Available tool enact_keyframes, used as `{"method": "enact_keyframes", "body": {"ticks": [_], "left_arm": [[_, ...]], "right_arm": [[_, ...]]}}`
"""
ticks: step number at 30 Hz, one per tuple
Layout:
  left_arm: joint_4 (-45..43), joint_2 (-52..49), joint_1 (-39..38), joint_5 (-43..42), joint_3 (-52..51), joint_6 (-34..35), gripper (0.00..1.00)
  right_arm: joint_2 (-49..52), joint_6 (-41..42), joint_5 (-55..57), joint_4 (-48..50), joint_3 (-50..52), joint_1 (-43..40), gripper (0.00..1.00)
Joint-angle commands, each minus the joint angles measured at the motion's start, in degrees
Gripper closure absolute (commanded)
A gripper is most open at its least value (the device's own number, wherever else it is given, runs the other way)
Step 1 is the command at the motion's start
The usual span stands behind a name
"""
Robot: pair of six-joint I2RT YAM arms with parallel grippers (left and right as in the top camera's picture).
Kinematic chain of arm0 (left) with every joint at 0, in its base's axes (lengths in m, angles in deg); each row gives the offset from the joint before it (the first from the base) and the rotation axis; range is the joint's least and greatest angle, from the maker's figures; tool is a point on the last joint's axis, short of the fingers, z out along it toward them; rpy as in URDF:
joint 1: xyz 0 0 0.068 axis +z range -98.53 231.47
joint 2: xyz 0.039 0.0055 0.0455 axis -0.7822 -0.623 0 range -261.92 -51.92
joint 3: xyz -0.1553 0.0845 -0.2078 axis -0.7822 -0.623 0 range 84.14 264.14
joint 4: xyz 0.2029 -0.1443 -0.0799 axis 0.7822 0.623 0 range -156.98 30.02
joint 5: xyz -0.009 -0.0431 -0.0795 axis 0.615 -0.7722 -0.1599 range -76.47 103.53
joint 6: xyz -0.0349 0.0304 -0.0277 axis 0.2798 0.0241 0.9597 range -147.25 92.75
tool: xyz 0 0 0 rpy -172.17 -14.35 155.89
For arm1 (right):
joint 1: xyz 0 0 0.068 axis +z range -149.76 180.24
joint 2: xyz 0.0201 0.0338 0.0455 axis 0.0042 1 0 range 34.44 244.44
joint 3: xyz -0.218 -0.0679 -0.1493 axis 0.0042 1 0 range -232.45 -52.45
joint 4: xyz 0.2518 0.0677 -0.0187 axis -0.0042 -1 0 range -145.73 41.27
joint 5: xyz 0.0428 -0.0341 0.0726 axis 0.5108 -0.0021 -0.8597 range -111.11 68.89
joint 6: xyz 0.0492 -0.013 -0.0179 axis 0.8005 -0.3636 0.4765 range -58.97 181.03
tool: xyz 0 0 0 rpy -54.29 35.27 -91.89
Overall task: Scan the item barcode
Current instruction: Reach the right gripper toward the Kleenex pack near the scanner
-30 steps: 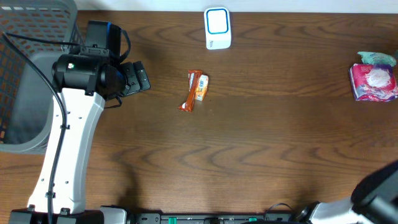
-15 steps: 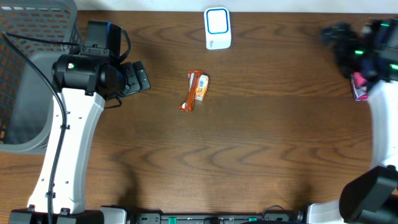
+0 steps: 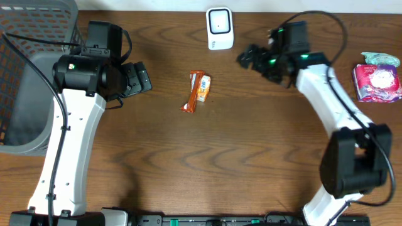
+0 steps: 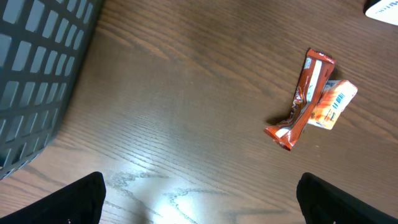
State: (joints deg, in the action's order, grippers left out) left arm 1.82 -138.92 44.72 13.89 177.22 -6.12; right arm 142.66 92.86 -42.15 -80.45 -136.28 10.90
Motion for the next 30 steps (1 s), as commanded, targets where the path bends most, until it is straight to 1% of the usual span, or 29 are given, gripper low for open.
{"method": "enact_keyframes", "body": {"ticks": [1, 12, 16, 19, 20, 22, 25, 30], "left_arm": [[0.17, 0.52, 0.20, 0.55, -0.02, -0.31, 0.02], [0.17, 0.52, 0.20, 0.55, -0.02, -0.31, 0.02], [0.15, 0.52, 0.20, 0.55, -0.02, -0.31, 0.02], [0.15, 0.52, 0.20, 0.55, -0.02, -0.31, 0.02], [0.17, 0.52, 0.20, 0.55, -0.02, -0.31, 0.02], [0.15, 0.52, 0.20, 0.55, -0.02, -0.31, 0.02], [0.17, 0.52, 0.20, 0.55, -0.02, -0.31, 0.02], [0.17, 0.52, 0.20, 0.55, -0.02, -0.31, 0.02]], "right_arm": [[2.62, 1.75, 1.18, 1.75, 0.00, 3.80, 0.01], [6.73, 1.81, 1.95, 7.10, 0.00, 9.88, 0.01], [7.37, 2.23, 2.19, 8.37, 0.00, 11.21, 0.14], [7.96, 5.01, 2.99, 8.90, 0.00, 12.39, 0.30], [8.31, 7.28, 3.58, 9.20, 0.00, 13.27, 0.31], [8.92, 8.76, 5.01, 9.62, 0.00, 14.43, 0.30], [9.46, 8.87, 7.61, 10.12, 0.00, 15.82, 0.30], [9.55, 8.87, 8.09, 11.19, 0.00, 17.42, 0.32]]}}
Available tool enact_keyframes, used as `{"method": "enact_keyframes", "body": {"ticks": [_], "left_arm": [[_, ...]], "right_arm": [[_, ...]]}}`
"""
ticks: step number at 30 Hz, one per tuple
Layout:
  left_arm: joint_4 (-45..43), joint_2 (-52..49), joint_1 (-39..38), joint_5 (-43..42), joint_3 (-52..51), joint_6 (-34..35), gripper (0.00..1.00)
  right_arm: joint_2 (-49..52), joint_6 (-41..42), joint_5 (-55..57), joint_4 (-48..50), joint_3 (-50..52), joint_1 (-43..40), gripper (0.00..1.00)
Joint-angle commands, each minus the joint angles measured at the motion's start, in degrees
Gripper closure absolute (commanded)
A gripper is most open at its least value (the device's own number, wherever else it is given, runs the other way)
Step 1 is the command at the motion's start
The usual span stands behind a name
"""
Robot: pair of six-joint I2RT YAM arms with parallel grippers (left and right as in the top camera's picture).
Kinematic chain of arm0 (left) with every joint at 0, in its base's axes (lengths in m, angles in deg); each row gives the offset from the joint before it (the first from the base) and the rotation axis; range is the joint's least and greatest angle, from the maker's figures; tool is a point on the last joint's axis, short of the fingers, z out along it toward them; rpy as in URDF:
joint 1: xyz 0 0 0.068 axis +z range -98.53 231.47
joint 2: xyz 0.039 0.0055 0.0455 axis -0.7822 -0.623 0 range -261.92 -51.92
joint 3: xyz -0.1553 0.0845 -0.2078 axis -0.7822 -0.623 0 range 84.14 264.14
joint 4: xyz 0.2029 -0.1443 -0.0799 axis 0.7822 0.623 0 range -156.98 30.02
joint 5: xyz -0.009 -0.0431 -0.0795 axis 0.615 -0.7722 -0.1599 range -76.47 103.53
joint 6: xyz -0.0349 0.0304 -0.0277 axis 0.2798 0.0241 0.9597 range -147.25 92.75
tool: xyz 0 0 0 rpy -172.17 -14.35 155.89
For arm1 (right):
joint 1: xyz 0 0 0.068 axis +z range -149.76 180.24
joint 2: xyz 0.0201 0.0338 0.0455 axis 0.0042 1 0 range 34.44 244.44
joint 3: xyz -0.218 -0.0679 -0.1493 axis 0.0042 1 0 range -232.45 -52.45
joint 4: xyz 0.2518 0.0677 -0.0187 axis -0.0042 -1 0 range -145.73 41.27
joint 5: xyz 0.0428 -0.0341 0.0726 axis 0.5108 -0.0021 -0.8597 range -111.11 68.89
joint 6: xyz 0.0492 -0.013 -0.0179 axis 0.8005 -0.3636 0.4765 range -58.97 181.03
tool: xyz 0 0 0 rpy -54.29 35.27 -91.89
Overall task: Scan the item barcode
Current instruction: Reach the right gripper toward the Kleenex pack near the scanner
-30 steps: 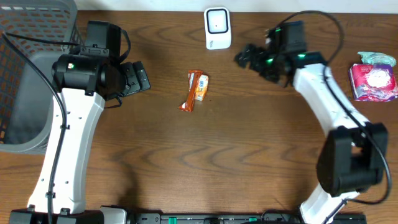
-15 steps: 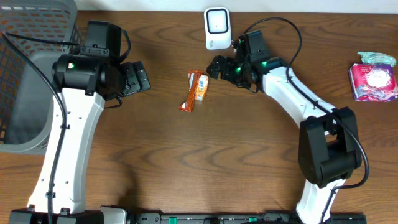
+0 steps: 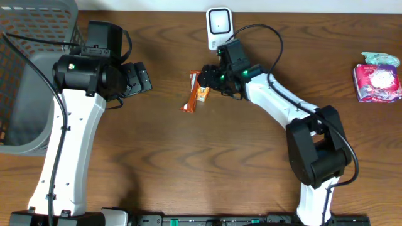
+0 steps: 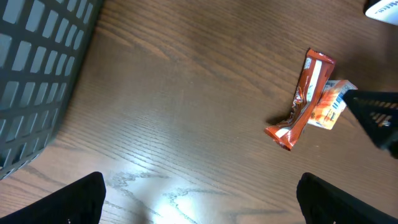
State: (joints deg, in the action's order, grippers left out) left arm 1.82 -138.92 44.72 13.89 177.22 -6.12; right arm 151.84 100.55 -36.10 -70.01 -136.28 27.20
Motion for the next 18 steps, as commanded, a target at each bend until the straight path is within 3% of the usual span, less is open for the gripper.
{"method": "enact_keyframes", "body": {"ticks": [1, 11, 18], "left_arm": [[0.17, 0.52, 0.20, 0.55, -0.02, -0.31, 0.02], [0.15, 0.52, 0.20, 0.55, -0.02, -0.31, 0.02], [0.17, 0.52, 0.20, 0.55, -0.02, -0.31, 0.02]], "right_arm": [[0.37, 1.20, 2.73, 0.92, 0.00, 1.64, 0.32], [3.65, 4.81, 14.67, 0.48, 0.02, 6.32, 0.39], [3.85, 2.95, 21.55, -2.84, -0.57, 5.81, 0.37]]}}
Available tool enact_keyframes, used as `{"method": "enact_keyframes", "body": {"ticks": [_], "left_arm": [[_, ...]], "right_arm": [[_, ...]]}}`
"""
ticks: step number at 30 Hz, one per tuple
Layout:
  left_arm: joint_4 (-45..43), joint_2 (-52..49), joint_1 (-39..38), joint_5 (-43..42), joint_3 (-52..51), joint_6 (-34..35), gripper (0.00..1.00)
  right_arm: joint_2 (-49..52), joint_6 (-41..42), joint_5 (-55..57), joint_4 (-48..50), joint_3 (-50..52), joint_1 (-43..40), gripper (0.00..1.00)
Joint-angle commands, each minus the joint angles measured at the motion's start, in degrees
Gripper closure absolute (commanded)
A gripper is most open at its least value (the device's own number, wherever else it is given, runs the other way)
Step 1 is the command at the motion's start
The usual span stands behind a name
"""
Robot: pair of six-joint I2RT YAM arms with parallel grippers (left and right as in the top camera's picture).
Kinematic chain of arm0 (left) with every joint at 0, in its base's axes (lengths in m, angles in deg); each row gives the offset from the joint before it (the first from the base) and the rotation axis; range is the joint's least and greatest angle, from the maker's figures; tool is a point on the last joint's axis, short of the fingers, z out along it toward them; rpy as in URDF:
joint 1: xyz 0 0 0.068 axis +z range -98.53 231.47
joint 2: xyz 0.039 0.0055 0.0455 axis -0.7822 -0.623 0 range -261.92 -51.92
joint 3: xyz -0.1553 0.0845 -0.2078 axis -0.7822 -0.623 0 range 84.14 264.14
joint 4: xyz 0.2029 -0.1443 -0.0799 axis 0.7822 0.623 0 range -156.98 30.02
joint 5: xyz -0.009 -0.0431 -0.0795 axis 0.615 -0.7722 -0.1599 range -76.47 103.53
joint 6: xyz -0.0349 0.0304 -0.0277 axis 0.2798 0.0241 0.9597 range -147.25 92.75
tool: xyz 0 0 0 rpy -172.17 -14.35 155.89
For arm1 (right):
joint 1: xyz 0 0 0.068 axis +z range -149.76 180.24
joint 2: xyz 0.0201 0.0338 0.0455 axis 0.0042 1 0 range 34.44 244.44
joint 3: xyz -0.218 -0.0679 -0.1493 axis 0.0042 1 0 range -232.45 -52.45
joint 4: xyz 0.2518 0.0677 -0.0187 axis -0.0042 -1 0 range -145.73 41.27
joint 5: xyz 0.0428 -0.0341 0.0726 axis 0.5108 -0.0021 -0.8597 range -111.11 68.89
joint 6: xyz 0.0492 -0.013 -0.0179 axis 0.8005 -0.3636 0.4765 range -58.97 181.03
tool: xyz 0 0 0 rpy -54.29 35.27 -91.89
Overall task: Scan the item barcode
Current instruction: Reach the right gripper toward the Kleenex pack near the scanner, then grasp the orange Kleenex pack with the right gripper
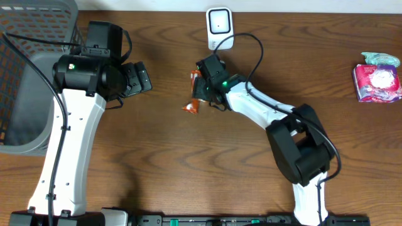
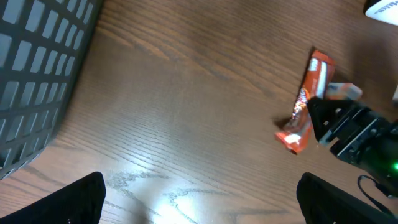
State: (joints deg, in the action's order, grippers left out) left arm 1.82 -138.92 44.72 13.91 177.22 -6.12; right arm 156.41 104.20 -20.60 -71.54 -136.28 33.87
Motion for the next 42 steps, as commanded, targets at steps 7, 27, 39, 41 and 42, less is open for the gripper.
{"method": "enact_keyframes", "body": {"ticks": [7, 27, 39, 41, 42], "left_arm": [[0.15, 0.52, 0.20, 0.52, -0.02, -0.31, 0.02], [0.15, 0.52, 0.20, 0.52, -0.02, -0.31, 0.02], [0.17, 0.52, 0.20, 0.52, -0.02, -0.31, 0.02], [0.15, 0.52, 0.20, 0.52, -0.02, -0.31, 0.02], [0.17, 0.52, 0.20, 0.52, -0.02, -0.31, 0.02]], "right_arm": [[-6.21, -4.57, 9.66, -7.54, -0.90, -3.89, 0.34], [-7.65, -9.31, 5.07, -9.11, -0.85, -7.19, 0.42], [-4.61, -8.94, 20.90, -8.13, -0.85, -0.96, 0.55], [-4.37, -8.94, 23.30, -7.98, -0.85, 0.11, 0.55], [-4.31, -8.94, 24.35, -7.87, -0.85, 0.61, 0.55]]}}
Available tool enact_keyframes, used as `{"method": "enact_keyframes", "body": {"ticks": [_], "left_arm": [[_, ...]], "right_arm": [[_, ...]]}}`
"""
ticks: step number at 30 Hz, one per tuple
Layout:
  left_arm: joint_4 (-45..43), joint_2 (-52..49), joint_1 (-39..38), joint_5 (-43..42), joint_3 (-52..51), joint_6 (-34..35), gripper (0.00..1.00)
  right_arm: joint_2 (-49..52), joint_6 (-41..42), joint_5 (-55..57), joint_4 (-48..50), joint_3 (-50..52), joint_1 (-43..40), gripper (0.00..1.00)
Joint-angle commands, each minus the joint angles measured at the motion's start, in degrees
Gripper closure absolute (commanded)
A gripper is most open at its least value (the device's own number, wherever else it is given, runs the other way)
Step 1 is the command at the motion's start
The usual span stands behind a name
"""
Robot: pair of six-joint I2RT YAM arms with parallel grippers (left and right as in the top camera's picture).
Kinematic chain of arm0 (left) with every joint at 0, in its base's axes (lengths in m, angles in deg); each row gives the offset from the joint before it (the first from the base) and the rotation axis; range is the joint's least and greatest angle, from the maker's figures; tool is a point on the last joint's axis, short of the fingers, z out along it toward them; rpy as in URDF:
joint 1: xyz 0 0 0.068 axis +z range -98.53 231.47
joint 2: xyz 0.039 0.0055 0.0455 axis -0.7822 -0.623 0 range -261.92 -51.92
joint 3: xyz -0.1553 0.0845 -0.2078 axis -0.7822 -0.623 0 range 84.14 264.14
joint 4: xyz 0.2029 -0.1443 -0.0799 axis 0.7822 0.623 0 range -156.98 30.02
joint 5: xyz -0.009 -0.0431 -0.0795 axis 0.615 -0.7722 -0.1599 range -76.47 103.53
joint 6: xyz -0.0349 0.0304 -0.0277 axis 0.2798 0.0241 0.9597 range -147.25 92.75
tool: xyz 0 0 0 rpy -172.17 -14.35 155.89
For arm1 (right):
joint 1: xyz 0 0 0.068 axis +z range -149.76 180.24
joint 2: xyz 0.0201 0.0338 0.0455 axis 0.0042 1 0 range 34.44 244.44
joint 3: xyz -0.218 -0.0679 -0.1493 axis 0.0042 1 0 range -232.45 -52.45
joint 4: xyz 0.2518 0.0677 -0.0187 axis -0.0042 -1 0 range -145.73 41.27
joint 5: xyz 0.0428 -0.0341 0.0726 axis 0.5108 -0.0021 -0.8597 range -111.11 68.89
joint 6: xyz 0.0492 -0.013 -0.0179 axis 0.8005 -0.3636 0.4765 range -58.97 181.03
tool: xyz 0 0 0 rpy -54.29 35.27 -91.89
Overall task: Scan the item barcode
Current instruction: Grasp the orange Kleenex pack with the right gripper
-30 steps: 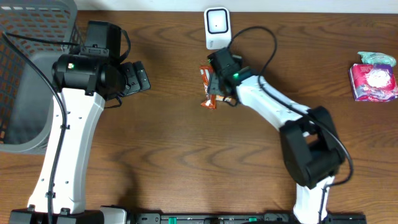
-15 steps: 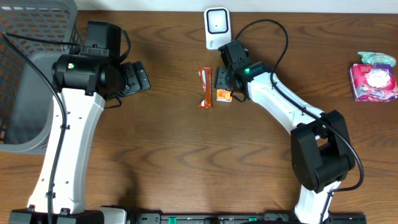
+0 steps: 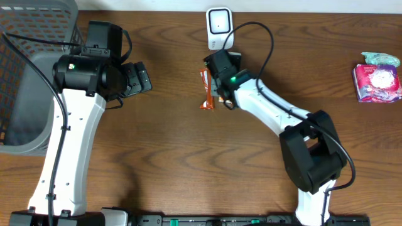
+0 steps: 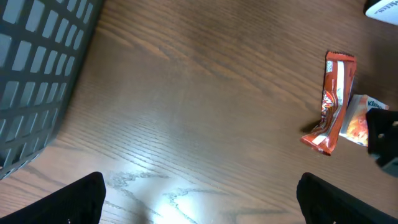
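Note:
An orange-red snack bar (image 3: 206,91) lies on the brown table, with a white-and-orange packet (image 4: 356,121) against its right side. My right gripper (image 3: 216,86) is down on that packet and looks shut on it; its dark finger (image 4: 384,138) covers the packet's right end. The white barcode scanner (image 3: 220,28) stands at the table's far edge, just behind the snack. Well to the left of the snack, my left gripper (image 3: 143,78) hangs open above bare wood. Its black fingertips (image 4: 81,199) show in the bottom corners of the wrist view.
A grey mesh basket (image 3: 31,69) fills the far left, and its wall (image 4: 37,74) shows in the left wrist view. A pink wrapped package (image 3: 378,81) lies at the far right edge. The right arm's cable loops over the table near the scanner.
The snack bar and packet have shifted to the right, and the bar now lies more upright. My right gripper has moved right with them. The left arm has not moved.
My right gripper was first near the scanner's right side, away from the snack. It then stood at the packet's right edge, and later sat over the snack. Now the snack lies further right, nearer the scanner, under that gripper. The left arm stayed still throughout.

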State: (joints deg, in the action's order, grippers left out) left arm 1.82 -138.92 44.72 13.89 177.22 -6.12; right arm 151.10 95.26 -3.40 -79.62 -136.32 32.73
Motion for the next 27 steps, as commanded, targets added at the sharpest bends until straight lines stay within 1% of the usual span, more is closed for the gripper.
{"method": "enact_keyframes", "body": {"ticks": [1, 8, 21, 23, 25, 27], "left_arm": [[0.15, 0.52, 0.20, 0.55, -0.02, -0.31, 0.02], [0.15, 0.52, 0.20, 0.55, -0.02, -0.31, 0.02], [0.17, 0.52, 0.20, 0.55, -0.02, -0.31, 0.02], [0.17, 0.52, 0.20, 0.55, -0.02, -0.31, 0.02], [0.17, 0.52, 0.20, 0.55, -0.02, -0.31, 0.02], [0.17, 0.52, 0.20, 0.55, -0.02, -0.31, 0.02]], "right_arm": [[1.03, 0.00, 7.78, 0.26, -0.81, 2.10, 0.55], [1.81, 0.02, 8.76, 0.35, -0.81, 2.80, 0.58], [7.89, -1.16, 7.34, 3.23, -0.81, 2.86, 0.58], [8.00, -1.14, 7.45, 3.21, -0.81, 2.80, 0.64], [7.93, -1.14, 7.45, 3.21, -0.83, 2.75, 0.77], [7.72, -1.14, 7.43, 3.21, -0.85, 2.73, 0.83]]}}
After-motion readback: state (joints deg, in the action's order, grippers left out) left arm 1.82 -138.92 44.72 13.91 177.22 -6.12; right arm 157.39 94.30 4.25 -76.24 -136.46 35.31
